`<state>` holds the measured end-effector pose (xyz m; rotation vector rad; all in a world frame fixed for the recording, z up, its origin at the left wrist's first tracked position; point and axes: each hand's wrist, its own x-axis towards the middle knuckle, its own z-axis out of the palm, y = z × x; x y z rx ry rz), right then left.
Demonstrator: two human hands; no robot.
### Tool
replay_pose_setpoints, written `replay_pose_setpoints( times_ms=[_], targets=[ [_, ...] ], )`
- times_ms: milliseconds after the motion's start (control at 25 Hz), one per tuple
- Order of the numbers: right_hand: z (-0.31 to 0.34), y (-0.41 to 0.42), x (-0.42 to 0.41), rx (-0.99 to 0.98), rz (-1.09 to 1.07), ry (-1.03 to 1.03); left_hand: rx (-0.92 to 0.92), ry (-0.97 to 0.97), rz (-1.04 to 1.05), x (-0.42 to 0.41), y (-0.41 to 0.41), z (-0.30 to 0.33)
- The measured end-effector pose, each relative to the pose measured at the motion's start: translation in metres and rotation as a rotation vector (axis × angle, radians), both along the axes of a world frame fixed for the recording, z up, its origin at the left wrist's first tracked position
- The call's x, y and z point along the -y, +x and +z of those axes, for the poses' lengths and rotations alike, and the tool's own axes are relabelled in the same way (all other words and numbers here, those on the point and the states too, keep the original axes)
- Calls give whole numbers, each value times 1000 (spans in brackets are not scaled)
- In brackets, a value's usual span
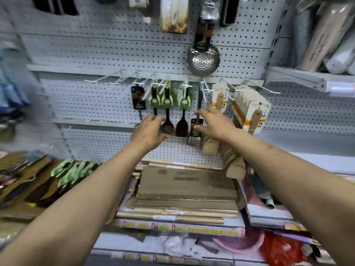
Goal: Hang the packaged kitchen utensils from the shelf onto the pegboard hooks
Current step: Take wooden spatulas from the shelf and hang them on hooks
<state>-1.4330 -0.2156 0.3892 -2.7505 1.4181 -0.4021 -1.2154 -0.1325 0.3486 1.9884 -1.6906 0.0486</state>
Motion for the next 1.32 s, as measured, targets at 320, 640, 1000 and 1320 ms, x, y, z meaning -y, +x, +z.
replay_pose_setpoints(
  times_ms=[320,640,1000,1320],
  targets=[
    [30,121,-129,20,265,-159,50,-102,129,-154,105,37],
    [37,360,-226,63,448,-163,97,-117,302,-285,321,43],
    [39,643,-321,128,586,-31,138,-82,439,-400,569,59],
    [-25,852,-283,107,627,63,106,-31,500,-381,760,1]
  ],
)
